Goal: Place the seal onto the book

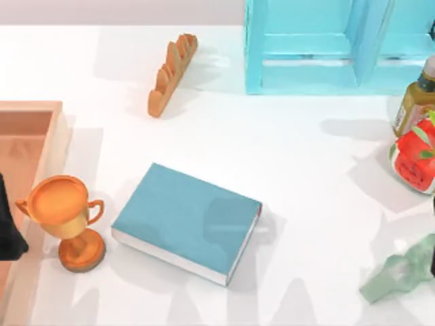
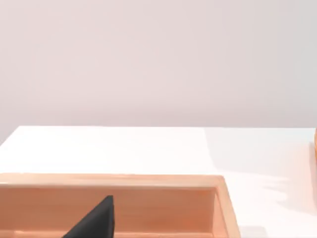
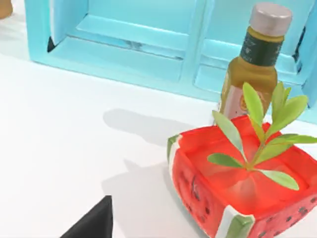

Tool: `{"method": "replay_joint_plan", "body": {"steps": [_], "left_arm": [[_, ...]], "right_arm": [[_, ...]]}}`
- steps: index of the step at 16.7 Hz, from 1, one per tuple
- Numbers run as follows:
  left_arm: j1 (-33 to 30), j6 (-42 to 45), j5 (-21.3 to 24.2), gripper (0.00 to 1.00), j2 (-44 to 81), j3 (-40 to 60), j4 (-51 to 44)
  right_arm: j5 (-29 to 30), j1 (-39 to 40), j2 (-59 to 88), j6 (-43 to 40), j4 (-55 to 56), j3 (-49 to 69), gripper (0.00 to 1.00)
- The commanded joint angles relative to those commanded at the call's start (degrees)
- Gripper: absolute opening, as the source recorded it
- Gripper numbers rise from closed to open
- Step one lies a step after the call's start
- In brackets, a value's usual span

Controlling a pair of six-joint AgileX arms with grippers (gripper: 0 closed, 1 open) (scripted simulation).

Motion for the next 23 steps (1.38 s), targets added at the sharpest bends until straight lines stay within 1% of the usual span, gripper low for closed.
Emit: {"method": "replay_joint_plan", "body": {"steps": [3,6,13,15,17,19,23], "left_arm": [[0.0,0.0,0.0,1.00,0.0,0.0,0.0],[0.0,0.0,0.0,1.00,0.0,0.0,0.0],[0.0,0.0,0.0,1.00,0.0,0.0,0.0],[0.5,0.5,0.0,1.00,1.8,1.8,-1.8],[1.4,1.6,-0.1,1.00,6.1,5.9,-5.8],[2.7,3.0,-0.1,1.00,12.7,12.4,-11.6],[5.5,6.0,-0.1,1.00,32.9,30.5,-26.5]], "right_arm": [[-5.4,-9.8,-11.6,3.5,-0.2,-2.8,1.00],[-8.0,-15.4,-17.7,5.5,-0.5,-3.9,1.00],[-8.4,-16.4,-18.8,5.9,-0.5,-4.0,1.00],[-8.4,-16.4,-18.8,5.9,-0.5,-4.0,1.00],[-8.4,-16.4,-18.8,5.9,-0.5,-4.0,1.00],[-8.4,-16.4,-18.8,5.9,-0.5,-4.0,1.00],[-8.4,-16.4,-18.8,5.9,-0.5,-4.0,1.00]]}}
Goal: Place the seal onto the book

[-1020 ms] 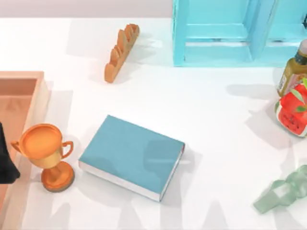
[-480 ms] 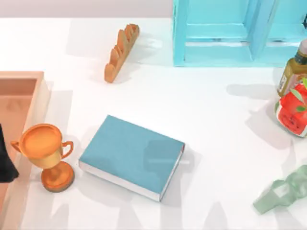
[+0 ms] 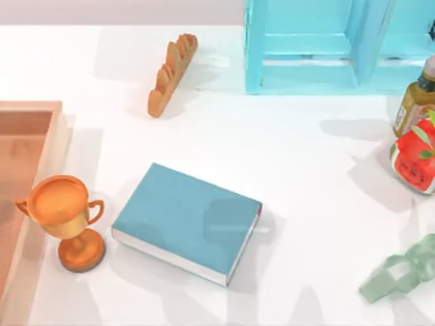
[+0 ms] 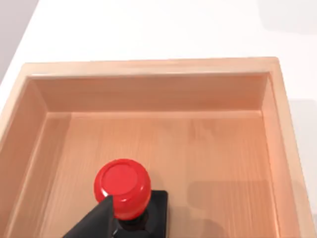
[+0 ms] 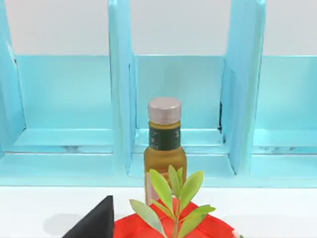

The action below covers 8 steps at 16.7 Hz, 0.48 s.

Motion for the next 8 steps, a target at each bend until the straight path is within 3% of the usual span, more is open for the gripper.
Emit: {"method": "replay_joint_plan", "body": {"steps": [8], "left_arm": [[5.3,5.8,0.0,1.00,48.7,40.2,-30.8]], "right_arm": [[0.0,0.0,0.0,0.0,0.0,0.0,1.00]]}}
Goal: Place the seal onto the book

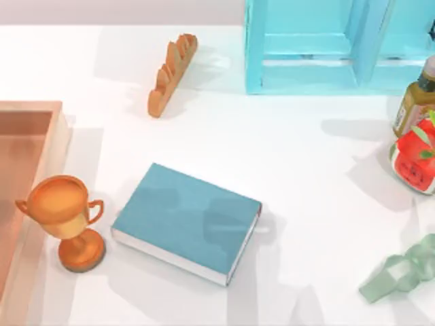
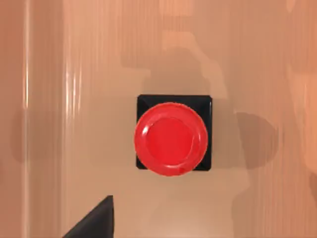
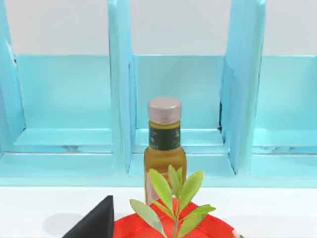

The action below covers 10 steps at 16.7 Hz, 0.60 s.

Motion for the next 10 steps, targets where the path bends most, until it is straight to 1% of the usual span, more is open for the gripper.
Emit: {"method": "replay_joint_plan", "body": {"steps": [3,5,8,10], "left_arm": [[1.8,2.0,0.0,1.00,13.4,11.9,-9.5],[2.9,3.2,0.0,1.00,19.6,17.8,-14.7],[3.9,4.3,0.0,1.00,24.6,23.0,-19.6],[4.1,4.5,0.0,1.00,25.3,23.6,-20.3]], "right_arm": [[0.0,0.0,0.0,0.0,0.0,0.0,1.00],[0.0,0.0,0.0,0.0,0.0,0.0,1.00],[0.0,0.0,0.0,0.0,0.0,0.0,1.00],[0.0,0.0,0.0,0.0,0.0,0.0,1.00]]}}
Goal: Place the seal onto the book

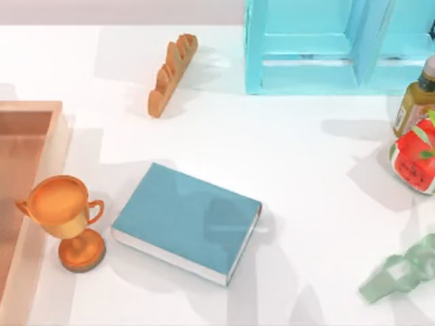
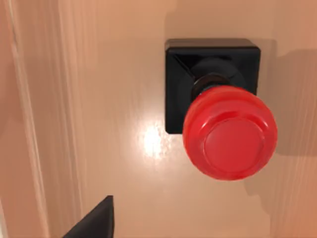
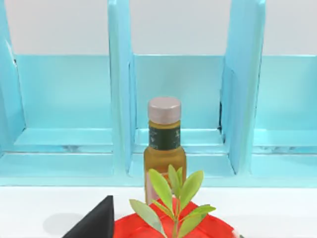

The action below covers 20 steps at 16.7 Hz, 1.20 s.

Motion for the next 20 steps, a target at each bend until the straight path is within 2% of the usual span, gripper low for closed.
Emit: {"method": "replay_joint_plan", "body": {"steps": [6,14,19,20], "left_arm": [[-0.2,-0.1,0.0,1.00,0.0,-1.1,1.0],[0.2,0.2,0.0,1.00,3.3,-16.6,20.2],[0.2,0.3,0.0,1.00,3.7,-18.1,21.8],[0.2,0.3,0.0,0.92,3.7,-18.1,21.8]], "right_arm": [[0.0,0.0,0.0,0.0,0.0,0.0,1.00],[0.0,0.0,0.0,0.0,0.0,0.0,1.00],[0.0,0.0,0.0,0.0,0.0,0.0,1.00],[0.0,0.0,0.0,0.0,0.0,0.0,1.00]]}}
